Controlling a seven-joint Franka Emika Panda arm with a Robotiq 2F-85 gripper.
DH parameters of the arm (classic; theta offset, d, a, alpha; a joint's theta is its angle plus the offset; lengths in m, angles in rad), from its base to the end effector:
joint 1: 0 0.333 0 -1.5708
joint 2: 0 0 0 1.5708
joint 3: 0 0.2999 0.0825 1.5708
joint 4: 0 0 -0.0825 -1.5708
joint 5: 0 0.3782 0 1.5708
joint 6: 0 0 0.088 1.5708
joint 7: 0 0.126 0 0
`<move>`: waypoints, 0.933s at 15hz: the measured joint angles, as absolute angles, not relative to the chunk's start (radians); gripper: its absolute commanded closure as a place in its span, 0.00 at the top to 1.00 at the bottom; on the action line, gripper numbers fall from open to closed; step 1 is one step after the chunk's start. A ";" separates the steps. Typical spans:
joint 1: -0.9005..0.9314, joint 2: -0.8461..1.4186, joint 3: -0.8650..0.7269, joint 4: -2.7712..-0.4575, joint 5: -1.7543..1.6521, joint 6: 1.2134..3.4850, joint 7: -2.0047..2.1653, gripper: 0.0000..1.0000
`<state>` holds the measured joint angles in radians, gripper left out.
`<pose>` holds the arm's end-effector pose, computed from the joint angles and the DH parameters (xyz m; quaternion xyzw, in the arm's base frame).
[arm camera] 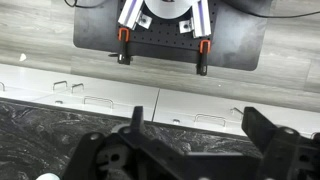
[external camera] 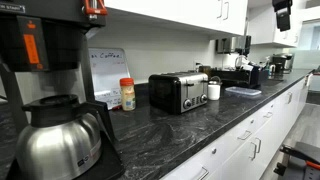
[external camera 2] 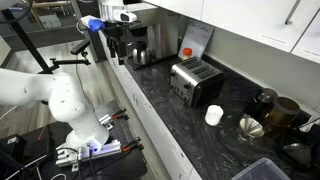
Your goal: Pull down the left-side toaster lever
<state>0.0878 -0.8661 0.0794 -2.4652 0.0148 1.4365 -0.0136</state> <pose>0.2676 0.0511 0.5224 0.9936 0.0740 -0.0804 0.0278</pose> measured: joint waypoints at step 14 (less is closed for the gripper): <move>0.086 -0.824 0.033 -2.531 0.016 1.655 -0.024 1.00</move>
<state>0.0855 -0.8241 0.0334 -2.5306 0.0162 1.6548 -0.0240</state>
